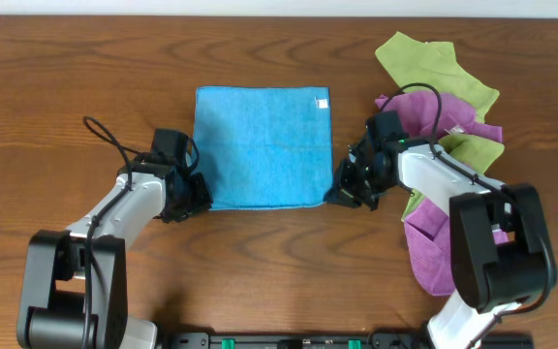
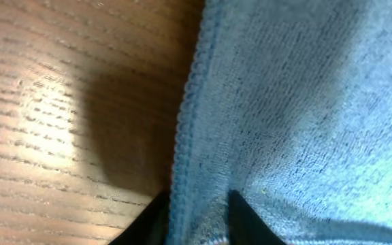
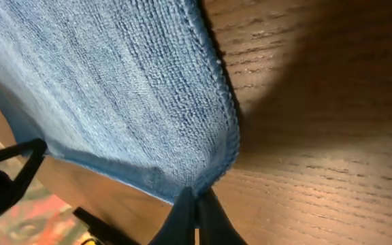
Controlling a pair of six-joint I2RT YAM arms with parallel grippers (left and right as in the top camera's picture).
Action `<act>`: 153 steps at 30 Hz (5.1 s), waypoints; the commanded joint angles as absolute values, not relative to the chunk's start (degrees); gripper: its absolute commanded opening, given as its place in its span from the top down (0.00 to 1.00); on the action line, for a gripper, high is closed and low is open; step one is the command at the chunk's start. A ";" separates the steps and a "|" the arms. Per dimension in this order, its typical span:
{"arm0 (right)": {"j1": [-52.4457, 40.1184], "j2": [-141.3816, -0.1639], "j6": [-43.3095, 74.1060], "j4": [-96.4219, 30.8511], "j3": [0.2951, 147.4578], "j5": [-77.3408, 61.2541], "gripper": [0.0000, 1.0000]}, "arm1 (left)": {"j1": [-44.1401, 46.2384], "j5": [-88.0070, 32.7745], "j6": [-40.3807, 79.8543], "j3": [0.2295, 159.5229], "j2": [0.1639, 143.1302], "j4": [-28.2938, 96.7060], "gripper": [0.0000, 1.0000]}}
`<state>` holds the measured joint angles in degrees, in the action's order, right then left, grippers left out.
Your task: Fold the cloth
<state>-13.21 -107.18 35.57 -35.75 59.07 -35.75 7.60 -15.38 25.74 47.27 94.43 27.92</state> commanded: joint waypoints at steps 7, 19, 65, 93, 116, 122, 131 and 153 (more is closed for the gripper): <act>-13.58 -107.13 35.53 -35.77 58.63 -35.38 0.99 | 7.51 -16.19 26.46 46.96 95.18 28.05 0.94; -13.32 -107.11 33.41 -34.37 61.34 -35.59 0.99 | 6.48 -16.05 26.39 49.04 92.53 27.49 0.94; -8.01 -128.25 33.47 -18.70 93.34 -34.17 0.98 | 1.85 -22.11 28.08 81.43 119.11 11.64 0.94; -5.69 -124.97 27.99 -19.90 93.45 -40.62 0.99 | -0.58 -22.24 23.05 81.97 113.49 18.83 0.94; -18.06 -127.39 13.65 -19.11 93.43 -1.37 0.98 | 12.14 12.60 15.49 81.97 120.84 9.89 0.94; -18.17 -131.44 14.79 -19.31 93.43 -2.61 0.98 | 12.14 11.62 17.63 81.97 123.61 9.56 0.94; -18.24 -132.79 15.38 -24.40 93.43 -6.11 0.98 | 12.12 6.33 18.28 81.97 125.32 13.47 0.94; -19.42 -131.20 16.21 -49.93 93.56 -14.04 0.99 | 12.19 2.87 23.00 81.97 125.23 46.85 0.94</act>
